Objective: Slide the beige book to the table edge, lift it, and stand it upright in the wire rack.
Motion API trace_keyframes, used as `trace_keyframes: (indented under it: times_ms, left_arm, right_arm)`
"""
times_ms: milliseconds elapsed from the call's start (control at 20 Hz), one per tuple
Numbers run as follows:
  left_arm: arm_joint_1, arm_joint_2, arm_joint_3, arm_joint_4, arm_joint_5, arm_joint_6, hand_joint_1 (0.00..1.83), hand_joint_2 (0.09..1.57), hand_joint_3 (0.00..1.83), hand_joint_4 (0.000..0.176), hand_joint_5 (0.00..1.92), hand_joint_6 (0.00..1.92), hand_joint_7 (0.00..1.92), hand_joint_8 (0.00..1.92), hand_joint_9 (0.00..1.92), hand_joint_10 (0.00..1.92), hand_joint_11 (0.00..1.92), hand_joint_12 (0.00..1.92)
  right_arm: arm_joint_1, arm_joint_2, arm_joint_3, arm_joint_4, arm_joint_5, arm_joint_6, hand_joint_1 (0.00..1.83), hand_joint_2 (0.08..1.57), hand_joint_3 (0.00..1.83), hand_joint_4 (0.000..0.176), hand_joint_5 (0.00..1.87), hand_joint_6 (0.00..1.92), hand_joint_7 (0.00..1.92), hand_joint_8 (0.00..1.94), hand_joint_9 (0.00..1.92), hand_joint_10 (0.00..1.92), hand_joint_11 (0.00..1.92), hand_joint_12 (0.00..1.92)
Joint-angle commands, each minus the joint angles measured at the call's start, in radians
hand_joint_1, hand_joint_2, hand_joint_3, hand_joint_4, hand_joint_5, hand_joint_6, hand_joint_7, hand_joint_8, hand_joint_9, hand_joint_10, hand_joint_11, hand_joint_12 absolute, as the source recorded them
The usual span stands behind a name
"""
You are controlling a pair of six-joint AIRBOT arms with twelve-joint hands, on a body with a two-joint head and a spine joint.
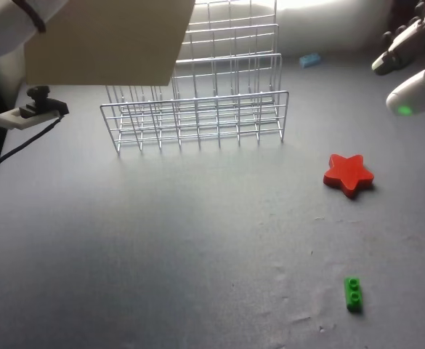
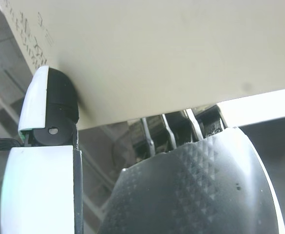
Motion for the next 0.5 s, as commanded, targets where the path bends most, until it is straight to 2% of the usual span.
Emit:
trace_keyframes:
  times_ms: [0, 300, 450]
  left_arm:
    - [-0.016, 0.003, 0.005, -0.021, -0.131, -0.014, 1.33, 1.22, 0.00, 0.000, 0.74, 1.21, 0.74, 1.40, 0.77, 1.51, 0.67, 1.50]
    - [-0.019, -0.009, -0.001, -0.020, -0.140, -0.014, 1.33, 1.23, 0.00, 0.000, 0.74, 1.20, 0.73, 1.42, 0.75, 1.55, 0.67, 1.50]
    - [-0.025, -0.024, 0.001, -0.016, -0.140, -0.022, 1.33, 1.23, 0.00, 0.000, 0.73, 1.20, 0.72, 1.43, 0.76, 1.53, 0.66, 1.50]
  right_arm:
    - [0.020, 0.009, 0.003, -0.034, -0.079, 0.000, 0.16, 1.12, 0.00, 0.000, 0.39, 0.00, 0.44, 0.00, 0.43, 0.00, 0.00, 0.98]
    - [0.019, 0.018, 0.003, -0.034, -0.060, 0.003, 0.18, 1.12, 0.00, 0.000, 0.38, 0.00, 0.43, 0.00, 0.43, 0.00, 0.00, 1.00]
    - [0.020, 0.018, 0.002, -0.034, -0.060, 0.007, 0.17, 1.12, 0.00, 0.000, 0.37, 0.00, 0.41, 0.00, 0.41, 0.00, 0.00, 0.95]
